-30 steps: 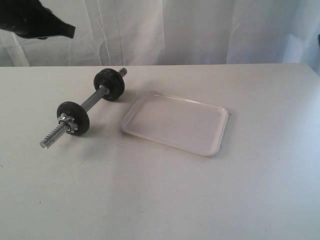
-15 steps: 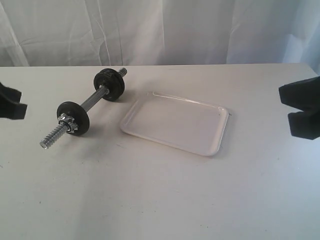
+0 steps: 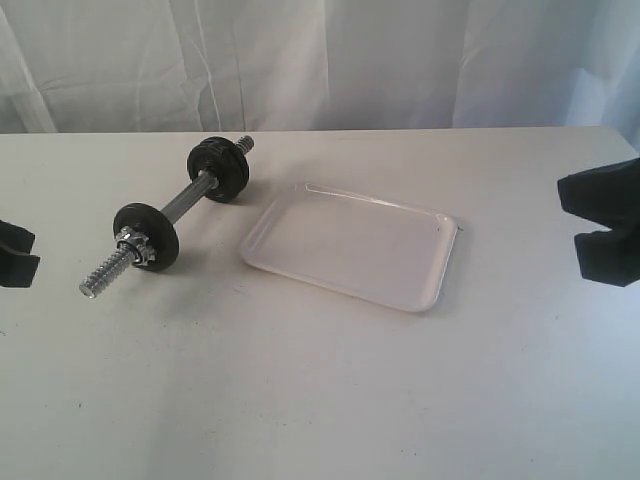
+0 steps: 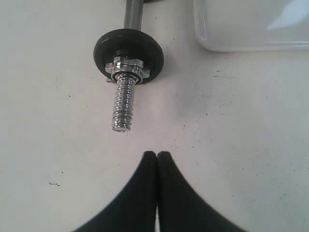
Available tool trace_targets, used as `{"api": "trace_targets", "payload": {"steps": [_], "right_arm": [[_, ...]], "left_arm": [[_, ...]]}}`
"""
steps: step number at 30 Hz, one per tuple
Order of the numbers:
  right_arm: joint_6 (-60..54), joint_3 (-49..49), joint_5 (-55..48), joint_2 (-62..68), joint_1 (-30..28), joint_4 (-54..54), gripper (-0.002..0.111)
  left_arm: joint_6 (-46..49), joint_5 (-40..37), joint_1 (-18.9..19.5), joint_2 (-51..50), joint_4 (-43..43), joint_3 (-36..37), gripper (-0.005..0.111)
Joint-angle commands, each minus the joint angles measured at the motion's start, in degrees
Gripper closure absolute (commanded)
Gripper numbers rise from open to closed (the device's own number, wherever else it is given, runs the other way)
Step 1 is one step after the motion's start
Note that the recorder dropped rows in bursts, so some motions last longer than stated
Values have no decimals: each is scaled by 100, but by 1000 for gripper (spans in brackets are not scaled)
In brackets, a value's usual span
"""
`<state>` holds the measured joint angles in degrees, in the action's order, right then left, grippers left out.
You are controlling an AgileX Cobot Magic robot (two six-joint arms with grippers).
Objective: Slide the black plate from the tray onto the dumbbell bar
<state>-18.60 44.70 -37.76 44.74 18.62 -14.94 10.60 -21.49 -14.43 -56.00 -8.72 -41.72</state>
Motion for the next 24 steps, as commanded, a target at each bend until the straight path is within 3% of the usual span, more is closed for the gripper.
{"api": "trace_targets", "payload": {"steps": [1,6,8,16,24], "right_arm": [[-70,-154,376,-312,16,252,108],[-52,-1001,1237,-1160,16,495,108],[736,-1518,1730,-1671,-55,603,108],[1089,-2953,1781,-3103,-884,909,108],[1496,-3622,1415,-4324,-1694,1092,108]], "left_arm": [[-39,-49,-3,62,-38,35,107],[-39,-49,-3,62,-38,35,107],[-39,-49,-3,62,-38,35,107],[-39,-49,-3,62,-38,35,107],[-39,-49,-3,62,-38,35,107]]}}
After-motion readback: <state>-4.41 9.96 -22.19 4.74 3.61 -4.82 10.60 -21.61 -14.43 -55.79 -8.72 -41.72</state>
